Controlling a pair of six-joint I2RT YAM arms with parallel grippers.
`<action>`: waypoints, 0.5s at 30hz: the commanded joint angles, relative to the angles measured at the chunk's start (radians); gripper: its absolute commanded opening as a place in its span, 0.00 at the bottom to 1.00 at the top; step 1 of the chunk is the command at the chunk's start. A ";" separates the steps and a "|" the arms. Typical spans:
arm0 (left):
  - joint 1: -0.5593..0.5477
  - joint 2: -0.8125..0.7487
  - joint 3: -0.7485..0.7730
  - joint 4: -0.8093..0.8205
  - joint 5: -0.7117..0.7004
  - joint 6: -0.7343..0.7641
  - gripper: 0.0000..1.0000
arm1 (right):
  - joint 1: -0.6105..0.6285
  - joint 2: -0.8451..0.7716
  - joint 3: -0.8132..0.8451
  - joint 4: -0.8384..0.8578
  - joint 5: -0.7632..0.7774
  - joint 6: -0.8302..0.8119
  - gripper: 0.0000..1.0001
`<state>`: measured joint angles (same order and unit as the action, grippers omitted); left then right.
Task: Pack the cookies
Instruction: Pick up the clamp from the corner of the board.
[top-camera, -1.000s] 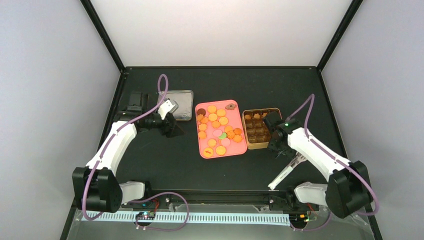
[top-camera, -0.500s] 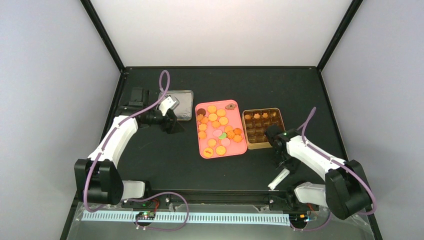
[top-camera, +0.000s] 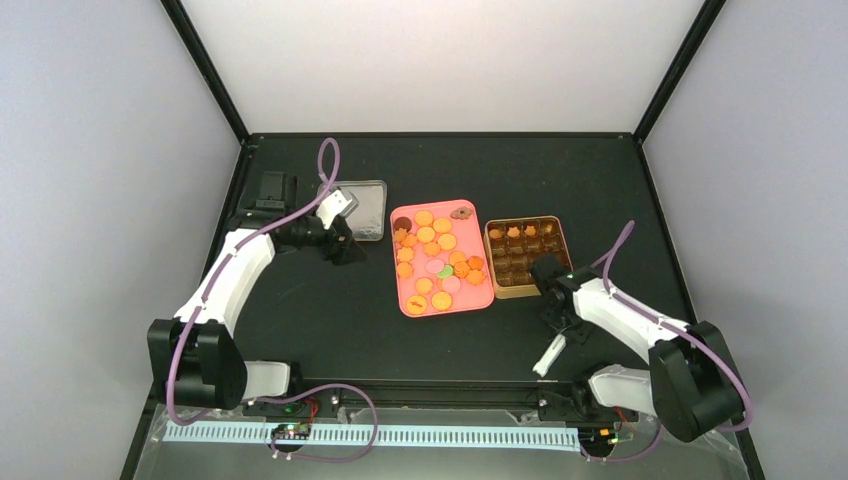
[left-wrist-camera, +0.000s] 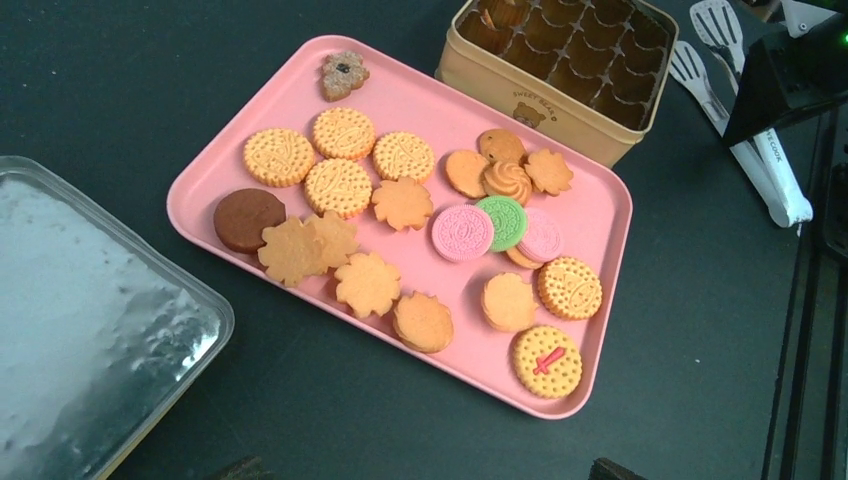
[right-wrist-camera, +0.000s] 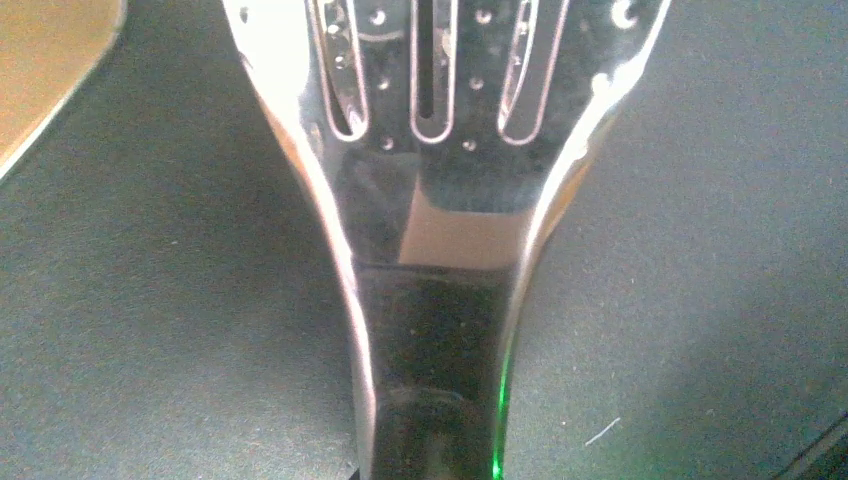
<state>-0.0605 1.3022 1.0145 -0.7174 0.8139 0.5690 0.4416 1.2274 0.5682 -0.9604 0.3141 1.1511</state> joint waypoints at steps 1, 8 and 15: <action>-0.003 -0.006 0.052 -0.030 0.002 0.029 0.85 | -0.004 -0.045 0.006 0.023 0.033 0.010 0.10; -0.003 0.009 0.069 -0.037 -0.006 0.022 0.85 | -0.005 -0.197 0.084 -0.056 0.169 -0.003 0.01; -0.003 -0.009 0.072 -0.061 -0.018 0.023 0.85 | -0.163 -0.130 0.247 -0.014 0.302 -0.188 0.01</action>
<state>-0.0605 1.3029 1.0470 -0.7486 0.8017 0.5690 0.3733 1.0431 0.7219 -1.0042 0.4725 1.0851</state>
